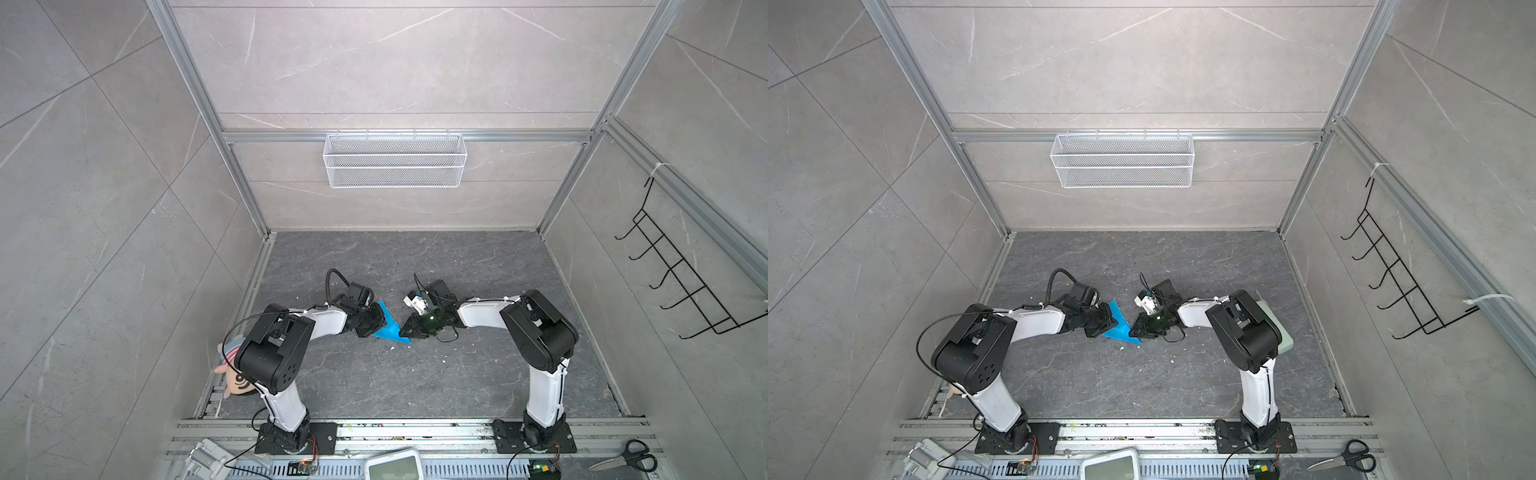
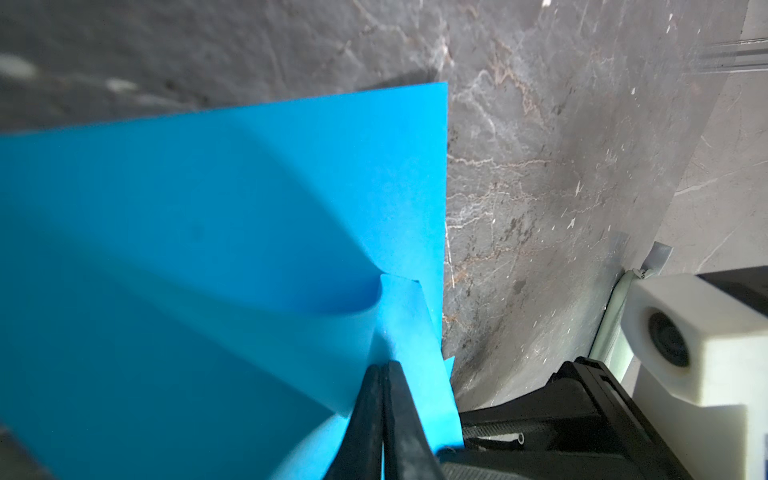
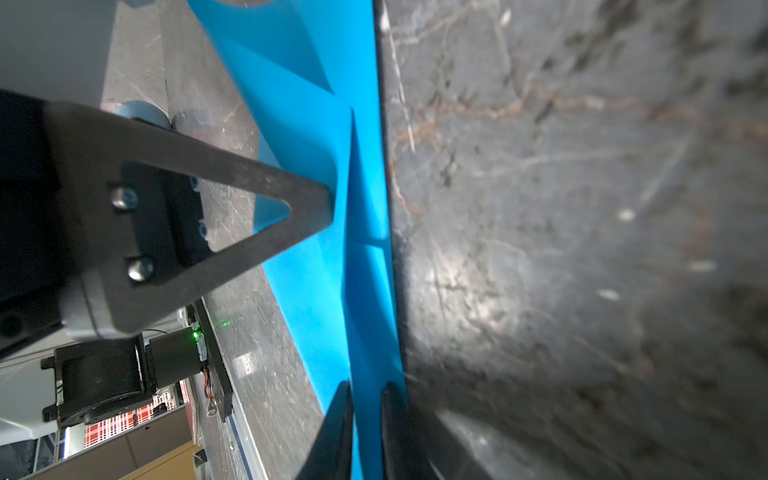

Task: Fold a paper plane with a square sheet of paper (pick it up from the middle)

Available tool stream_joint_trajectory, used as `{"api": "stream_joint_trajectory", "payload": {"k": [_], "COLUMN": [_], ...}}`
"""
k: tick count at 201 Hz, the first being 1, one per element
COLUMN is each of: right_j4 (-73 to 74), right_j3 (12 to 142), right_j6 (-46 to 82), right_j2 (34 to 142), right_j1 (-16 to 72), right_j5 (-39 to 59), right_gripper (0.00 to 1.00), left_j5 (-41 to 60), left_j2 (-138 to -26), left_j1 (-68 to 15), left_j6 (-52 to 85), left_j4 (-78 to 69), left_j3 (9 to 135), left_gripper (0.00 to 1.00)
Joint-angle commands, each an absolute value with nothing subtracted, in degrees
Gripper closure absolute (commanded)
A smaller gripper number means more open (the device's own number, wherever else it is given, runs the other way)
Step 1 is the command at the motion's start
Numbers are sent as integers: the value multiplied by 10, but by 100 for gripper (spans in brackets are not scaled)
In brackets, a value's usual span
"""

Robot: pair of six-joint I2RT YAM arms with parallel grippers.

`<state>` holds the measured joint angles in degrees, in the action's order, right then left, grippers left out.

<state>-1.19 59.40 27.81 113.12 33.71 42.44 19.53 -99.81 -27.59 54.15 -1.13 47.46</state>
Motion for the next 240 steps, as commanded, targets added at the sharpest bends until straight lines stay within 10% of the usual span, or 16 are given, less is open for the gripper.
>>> {"api": "stream_joint_trajectory", "payload": {"k": [1, 240], "right_j4": [-54, -30], "right_j3": [600, 557], "right_j6": [260, 242], "right_j2": [1109, 1151], "right_j1": [336, 339], "right_j5": [418, 348], "right_gripper": [83, 84], "left_j5": [179, 220], "left_j2": [-1006, -942], "left_j1": [-271, -273], "left_j6": [529, 595], "left_j4": [18, -108], "left_j3": [474, 409], "left_gripper": [92, 78]}}
